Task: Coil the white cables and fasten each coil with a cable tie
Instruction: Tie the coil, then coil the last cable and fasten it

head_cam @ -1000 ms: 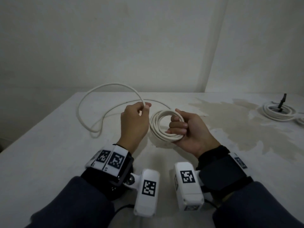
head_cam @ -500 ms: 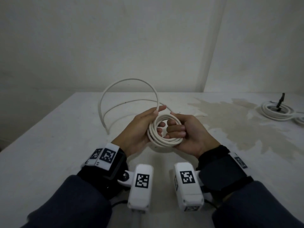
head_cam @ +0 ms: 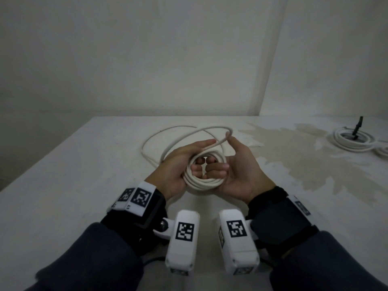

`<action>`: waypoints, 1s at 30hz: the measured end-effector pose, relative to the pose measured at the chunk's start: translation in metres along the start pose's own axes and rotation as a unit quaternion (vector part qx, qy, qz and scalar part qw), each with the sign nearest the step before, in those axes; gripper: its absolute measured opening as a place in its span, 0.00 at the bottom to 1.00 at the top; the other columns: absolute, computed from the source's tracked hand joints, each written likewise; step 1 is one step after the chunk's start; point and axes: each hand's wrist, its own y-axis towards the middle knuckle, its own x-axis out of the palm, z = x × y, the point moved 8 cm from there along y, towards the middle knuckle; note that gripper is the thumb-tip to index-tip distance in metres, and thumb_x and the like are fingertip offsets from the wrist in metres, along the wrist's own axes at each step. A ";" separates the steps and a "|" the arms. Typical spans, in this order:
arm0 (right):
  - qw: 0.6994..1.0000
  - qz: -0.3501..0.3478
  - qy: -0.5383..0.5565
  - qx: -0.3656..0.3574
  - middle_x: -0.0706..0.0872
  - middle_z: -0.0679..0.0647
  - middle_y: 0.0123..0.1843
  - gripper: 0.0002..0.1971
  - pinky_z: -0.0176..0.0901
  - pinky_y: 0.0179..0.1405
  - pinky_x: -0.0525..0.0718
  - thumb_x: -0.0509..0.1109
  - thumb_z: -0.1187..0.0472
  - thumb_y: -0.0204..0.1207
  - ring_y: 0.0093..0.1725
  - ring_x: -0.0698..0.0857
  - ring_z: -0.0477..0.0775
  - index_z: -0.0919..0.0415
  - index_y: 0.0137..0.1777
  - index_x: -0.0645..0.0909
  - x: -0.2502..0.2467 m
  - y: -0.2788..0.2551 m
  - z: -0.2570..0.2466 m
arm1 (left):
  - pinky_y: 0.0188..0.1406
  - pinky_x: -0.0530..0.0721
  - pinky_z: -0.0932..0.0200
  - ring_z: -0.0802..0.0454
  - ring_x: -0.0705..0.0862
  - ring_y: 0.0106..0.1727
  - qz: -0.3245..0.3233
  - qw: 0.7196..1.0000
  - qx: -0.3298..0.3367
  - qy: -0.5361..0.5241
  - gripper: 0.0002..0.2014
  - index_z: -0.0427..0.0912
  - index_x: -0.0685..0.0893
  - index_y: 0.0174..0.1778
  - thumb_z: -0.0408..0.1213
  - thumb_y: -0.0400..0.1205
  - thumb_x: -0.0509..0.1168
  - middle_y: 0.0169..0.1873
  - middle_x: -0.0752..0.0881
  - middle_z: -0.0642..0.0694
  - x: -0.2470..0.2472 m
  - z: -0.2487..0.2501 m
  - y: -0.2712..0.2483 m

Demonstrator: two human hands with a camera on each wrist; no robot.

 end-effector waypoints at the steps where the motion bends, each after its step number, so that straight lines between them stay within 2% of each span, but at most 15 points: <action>1: 1.000 -0.004 0.003 0.000 0.66 0.52 0.16 0.34 0.29 0.17 0.66 0.65 0.32 0.71 0.14 0.65 0.46 0.67 0.27 0.75 0.000 0.000 -0.001 | 0.18 0.81 0.66 0.56 0.72 0.18 0.003 1.000 0.004 0.000 0.13 0.36 0.84 0.57 0.28 0.83 0.55 0.29 0.79 0.38 0.000 0.001 0.000; 3: 1.000 -0.019 0.000 0.000 0.68 0.52 0.17 0.27 0.29 0.18 0.64 0.70 0.40 0.70 0.14 0.65 0.45 0.67 0.27 0.75 0.002 0.002 -0.001 | 0.16 0.82 0.64 0.54 0.76 0.17 -0.003 1.000 0.005 -0.001 0.12 0.33 0.85 0.50 0.27 0.82 0.56 0.27 0.76 0.39 0.005 0.001 -0.003; 5: 0.999 -0.040 -0.017 -0.006 0.68 0.52 0.19 0.15 0.30 0.15 0.68 0.73 0.54 0.63 0.15 0.67 0.45 0.66 0.30 0.76 0.008 0.000 0.000 | 0.13 0.77 0.68 0.56 0.76 0.15 -0.004 1.000 0.002 -0.004 0.08 0.32 0.86 0.42 0.27 0.78 0.61 0.25 0.76 0.40 0.006 0.003 -0.004; 7: 0.998 -0.063 -0.026 -0.015 0.72 0.53 0.21 0.08 0.34 0.17 0.77 0.68 0.61 0.63 0.16 0.72 0.46 0.67 0.35 0.77 0.012 0.000 0.001 | 0.20 0.83 0.64 0.52 0.82 0.24 0.008 1.000 0.019 0.003 0.11 0.32 0.85 0.53 0.28 0.81 0.59 0.32 0.82 0.37 0.002 0.005 -0.003; 9: 0.996 -0.077 -0.035 -0.018 0.77 0.55 0.25 0.08 0.40 0.31 0.87 0.68 0.62 0.64 0.25 0.79 0.51 0.67 0.40 0.77 0.011 0.003 0.000 | 0.25 0.86 0.60 0.49 0.86 0.29 0.032 0.999 0.033 -0.014 0.13 0.33 0.80 0.63 0.28 0.84 0.56 0.37 0.84 0.36 -0.007 0.005 0.000; 11: 0.996 -0.079 -0.042 -0.024 0.77 0.55 0.24 0.12 0.45 0.44 0.87 0.72 0.60 0.62 0.31 0.77 0.52 0.66 0.40 0.76 0.009 0.005 -0.002 | 0.26 0.86 0.61 0.50 0.86 0.28 0.053 0.997 0.031 -0.036 0.12 0.33 0.77 0.63 0.34 0.86 0.58 0.37 0.83 0.37 -0.014 0.002 0.004; 14: 0.995 -0.043 -0.002 -0.086 0.73 0.53 0.22 0.12 0.40 0.34 0.86 0.65 0.57 0.75 0.25 0.75 0.50 0.64 0.34 0.74 0.002 0.009 -0.017 | 0.47 0.86 0.56 0.46 0.86 0.44 0.086 0.994 0.028 -0.065 0.22 0.25 0.78 0.65 0.43 0.87 0.58 0.51 0.83 0.30 -0.023 -0.002 0.007; 15: 0.992 -0.029 0.031 -0.116 0.72 0.52 0.23 0.15 0.39 0.32 0.84 0.61 0.56 0.80 0.24 0.74 0.49 0.63 0.34 0.73 -0.001 0.008 -0.024 | 0.51 0.86 0.54 0.44 0.84 0.49 0.087 0.994 0.027 -0.065 0.21 0.24 0.77 0.67 0.40 0.87 0.58 0.54 0.83 0.29 -0.024 -0.003 0.008; 17: 0.979 -0.004 0.108 -0.173 0.70 0.51 0.24 0.18 0.37 0.31 0.82 0.58 0.54 0.84 0.24 0.71 0.48 0.62 0.33 0.72 -0.012 0.008 -0.039 | 0.50 0.87 0.56 0.44 0.85 0.49 0.072 0.997 0.018 -0.008 0.16 0.25 0.76 0.68 0.27 0.85 0.59 0.53 0.85 0.31 -0.022 -0.007 0.006; 20: 0.950 0.033 0.193 -0.242 0.70 0.50 0.22 0.19 0.37 0.48 0.77 0.57 0.52 0.86 0.22 0.70 0.47 0.59 0.33 0.71 -0.031 0.005 -0.056 | 0.54 0.84 0.56 0.46 0.85 0.54 0.000 0.993 -0.019 0.116 0.21 0.32 0.77 0.66 0.14 0.78 0.59 0.55 0.86 0.36 -0.007 -0.015 -0.006; 21: 0.942 0.039 0.209 -0.260 0.70 0.50 0.22 0.20 0.37 0.50 0.76 0.57 0.52 0.86 0.21 0.70 0.46 0.58 0.32 0.70 -0.035 0.003 -0.060 | 0.57 0.82 0.54 0.45 0.84 0.59 -0.045 0.991 -0.028 0.121 0.24 0.35 0.77 0.66 0.14 0.75 0.62 0.60 0.86 0.38 0.001 -0.016 -0.009; 24: 0.925 0.046 0.231 -0.299 0.71 0.50 0.21 0.21 0.35 0.38 0.75 0.55 0.51 0.87 0.23 0.70 0.46 0.57 0.32 0.70 -0.043 -0.004 -0.070 | 0.63 0.81 0.51 0.43 0.84 0.64 -0.113 0.993 -0.032 -0.001 0.18 0.36 0.82 0.62 0.32 0.75 0.64 0.63 0.86 0.40 0.017 -0.009 -0.017; 25: 0.921 0.045 0.241 -0.304 0.72 0.50 0.21 0.21 0.34 0.36 0.74 0.56 0.51 0.87 0.24 0.71 0.46 0.58 0.32 0.70 -0.044 -0.006 -0.072 | 0.61 0.83 0.51 0.42 0.86 0.61 -0.095 0.993 -0.029 -0.059 0.15 0.36 0.84 0.56 0.38 0.76 0.64 0.59 0.87 0.39 0.016 -0.007 -0.016; 27: 0.915 0.034 0.261 -0.305 0.73 0.50 0.21 0.21 0.33 0.39 0.74 0.56 0.51 0.86 0.23 0.71 0.46 0.58 0.31 0.71 -0.046 -0.008 -0.074 | 0.53 0.88 0.54 0.42 0.89 0.52 -0.028 0.989 0.011 -0.146 0.10 0.34 0.84 0.44 0.38 0.78 0.64 0.51 0.88 0.36 0.008 -0.001 -0.009; 30: 0.916 0.010 0.281 -0.287 0.74 0.51 0.23 0.19 0.37 0.64 0.72 0.57 0.53 0.85 0.24 0.73 0.48 0.59 0.32 0.71 -0.044 -0.006 -0.070 | 0.49 0.89 0.56 0.45 0.89 0.48 0.070 0.973 0.074 -0.208 0.07 0.32 0.82 0.45 0.33 0.82 0.64 0.46 0.89 0.34 -0.007 0.002 -0.005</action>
